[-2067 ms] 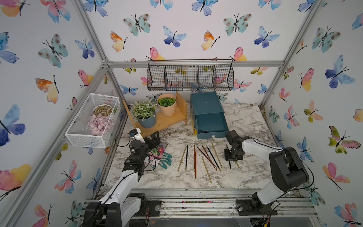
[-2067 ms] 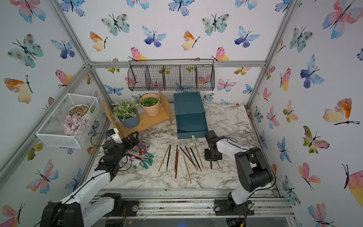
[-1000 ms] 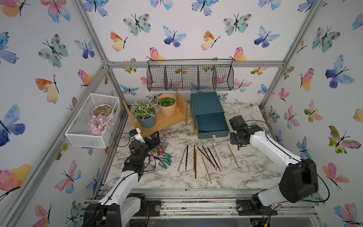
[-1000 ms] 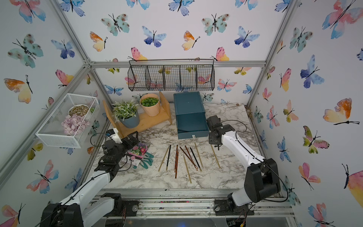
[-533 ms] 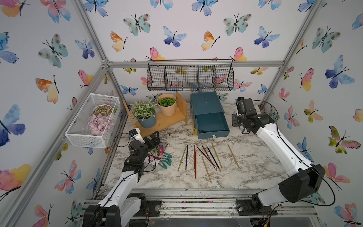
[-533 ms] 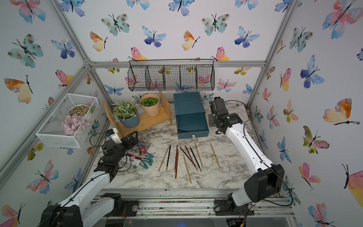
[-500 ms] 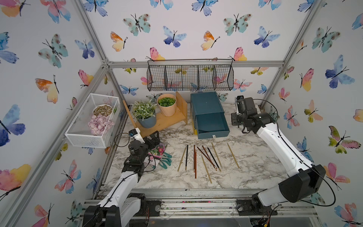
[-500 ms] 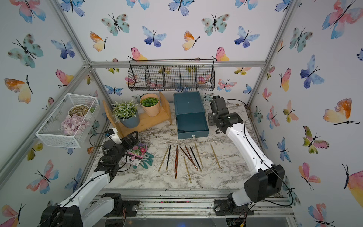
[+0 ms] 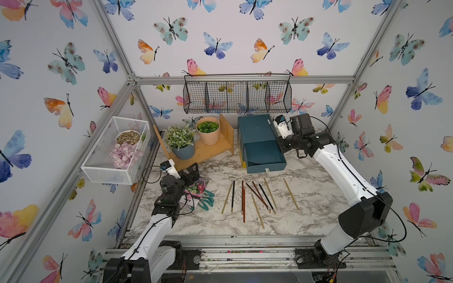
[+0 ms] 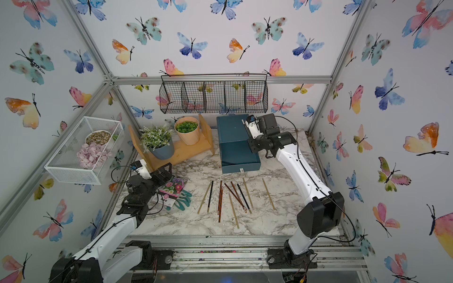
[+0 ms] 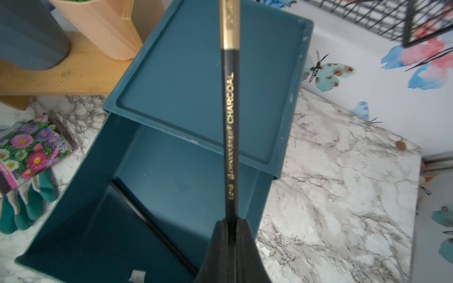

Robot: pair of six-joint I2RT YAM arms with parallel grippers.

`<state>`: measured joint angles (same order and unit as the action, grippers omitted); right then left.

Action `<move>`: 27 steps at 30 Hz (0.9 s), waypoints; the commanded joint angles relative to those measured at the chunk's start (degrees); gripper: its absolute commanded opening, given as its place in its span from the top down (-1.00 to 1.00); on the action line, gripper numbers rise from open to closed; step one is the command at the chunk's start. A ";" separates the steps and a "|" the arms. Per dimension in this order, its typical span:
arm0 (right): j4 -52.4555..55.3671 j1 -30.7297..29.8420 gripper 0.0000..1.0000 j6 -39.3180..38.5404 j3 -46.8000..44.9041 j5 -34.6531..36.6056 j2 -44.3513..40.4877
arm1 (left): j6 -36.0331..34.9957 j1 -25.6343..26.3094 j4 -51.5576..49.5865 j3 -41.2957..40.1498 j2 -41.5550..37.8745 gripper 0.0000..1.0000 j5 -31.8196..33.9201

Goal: Please place the pencils in the drawer according to their color
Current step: Place the pencil in the drawer.

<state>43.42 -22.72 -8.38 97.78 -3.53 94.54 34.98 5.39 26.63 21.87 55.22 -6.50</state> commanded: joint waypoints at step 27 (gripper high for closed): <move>6.63 -4.53 0.74 -4.14 -3.11 0.47 -0.06 | 0.22 0.33 -0.35 0.02 -1.61 -0.97 -0.09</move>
<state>48.42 -26.74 -13.10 95.53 -4.47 94.28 35.03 5.39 26.22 21.87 54.41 -6.50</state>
